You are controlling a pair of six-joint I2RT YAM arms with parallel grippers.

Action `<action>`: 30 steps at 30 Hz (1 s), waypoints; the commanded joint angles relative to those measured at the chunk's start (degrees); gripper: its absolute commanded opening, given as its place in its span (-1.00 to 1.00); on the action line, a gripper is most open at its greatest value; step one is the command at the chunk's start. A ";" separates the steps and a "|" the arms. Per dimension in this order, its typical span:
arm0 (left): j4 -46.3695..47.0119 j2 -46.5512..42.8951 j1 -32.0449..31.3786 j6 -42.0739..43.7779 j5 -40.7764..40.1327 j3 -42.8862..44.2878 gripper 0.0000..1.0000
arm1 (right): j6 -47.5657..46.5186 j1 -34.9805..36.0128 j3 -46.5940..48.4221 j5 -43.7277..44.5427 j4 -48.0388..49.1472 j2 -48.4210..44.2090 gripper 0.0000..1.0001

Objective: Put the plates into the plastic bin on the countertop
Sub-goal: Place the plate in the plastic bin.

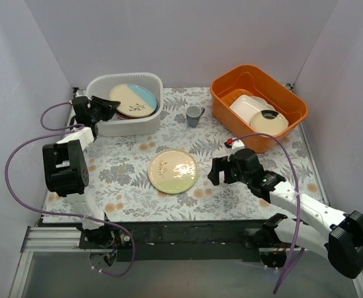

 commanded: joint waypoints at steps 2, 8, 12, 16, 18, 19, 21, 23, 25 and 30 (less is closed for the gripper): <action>4.73 -2.49 0.90 -1.22 -0.41 1.14 -1.00 | -0.45 -0.29 1.06 -0.64 2.15 1.36 0.96; 2.80 -3.46 0.98 0.01 -1.91 1.84 -1.00 | -0.45 -0.29 1.42 -1.34 2.51 1.98 0.96; 1.47 -3.64 0.90 -0.69 -2.61 1.67 -1.00 | -0.19 -0.29 0.98 -1.34 2.68 1.28 0.96; -0.55 -3.72 0.90 -0.08 -3.22 2.28 -0.96 | -0.54 -0.29 1.33 -1.08 2.42 1.54 0.96; -1.95 -4.51 0.98 0.19 -4.10 2.28 -0.91 | -0.54 -0.29 1.59 -1.34 1.98 1.63 0.96; -2.48 -4.86 0.98 0.71 -4.63 2.28 -0.87 | -0.54 -0.29 1.59 -1.43 1.98 1.54 0.96; -4.41 -5.57 0.90 1.50 -5.77 2.55 -0.66 | -0.63 -0.29 1.59 -1.52 1.80 1.28 0.96; -6.43 -6.62 0.90 2.38 -5.69 3.60 -0.37 | -0.54 -0.29 1.42 -1.43 1.72 0.75 0.96; -7.14 -7.41 0.90 2.74 -5.34 4.65 -0.01 | -0.54 -0.29 0.98 -1.69 2.06 0.49 0.96; -12.05 -9.08 0.81 3.97 -5.77 7.99 0.77 | 0.08 -0.38 0.71 -1.69 2.59 0.05 0.96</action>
